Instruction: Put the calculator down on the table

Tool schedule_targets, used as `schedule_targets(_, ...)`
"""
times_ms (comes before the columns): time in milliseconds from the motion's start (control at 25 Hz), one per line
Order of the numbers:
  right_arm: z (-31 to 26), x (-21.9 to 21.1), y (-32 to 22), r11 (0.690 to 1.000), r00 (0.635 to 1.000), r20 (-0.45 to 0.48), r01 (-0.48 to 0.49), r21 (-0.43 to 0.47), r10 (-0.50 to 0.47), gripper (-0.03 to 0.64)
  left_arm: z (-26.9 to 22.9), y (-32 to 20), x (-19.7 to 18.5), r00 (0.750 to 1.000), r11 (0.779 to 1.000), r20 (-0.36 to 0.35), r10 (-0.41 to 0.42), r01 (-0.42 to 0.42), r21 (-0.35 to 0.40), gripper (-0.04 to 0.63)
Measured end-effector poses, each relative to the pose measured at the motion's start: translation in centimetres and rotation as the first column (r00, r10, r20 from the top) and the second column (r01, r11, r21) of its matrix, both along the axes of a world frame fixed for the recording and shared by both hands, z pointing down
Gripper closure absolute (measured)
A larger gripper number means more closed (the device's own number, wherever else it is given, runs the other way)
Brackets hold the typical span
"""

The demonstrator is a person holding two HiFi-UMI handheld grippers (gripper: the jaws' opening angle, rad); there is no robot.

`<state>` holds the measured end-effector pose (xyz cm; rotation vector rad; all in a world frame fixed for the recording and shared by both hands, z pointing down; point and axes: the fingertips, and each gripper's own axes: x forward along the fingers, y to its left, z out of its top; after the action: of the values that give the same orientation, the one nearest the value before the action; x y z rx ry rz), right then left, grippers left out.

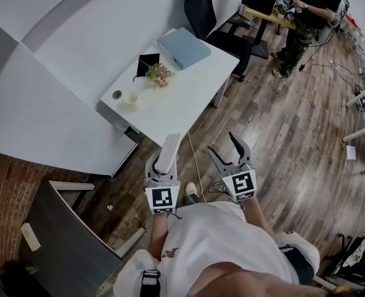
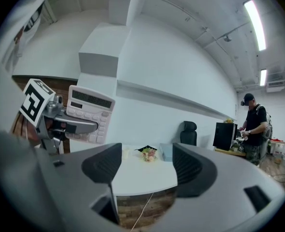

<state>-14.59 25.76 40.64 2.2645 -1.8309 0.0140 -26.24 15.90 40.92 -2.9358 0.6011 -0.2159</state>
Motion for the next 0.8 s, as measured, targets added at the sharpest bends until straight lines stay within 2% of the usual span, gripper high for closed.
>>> schedule_targets(800,0.0,3.7,-5.6,0.998,0.998,0.001,-0.063,-0.017,0.063,0.285,-0.1,-6.2,4.5,0.998,0.998,-0.012,0.061,-0.061,0.0,0.518)
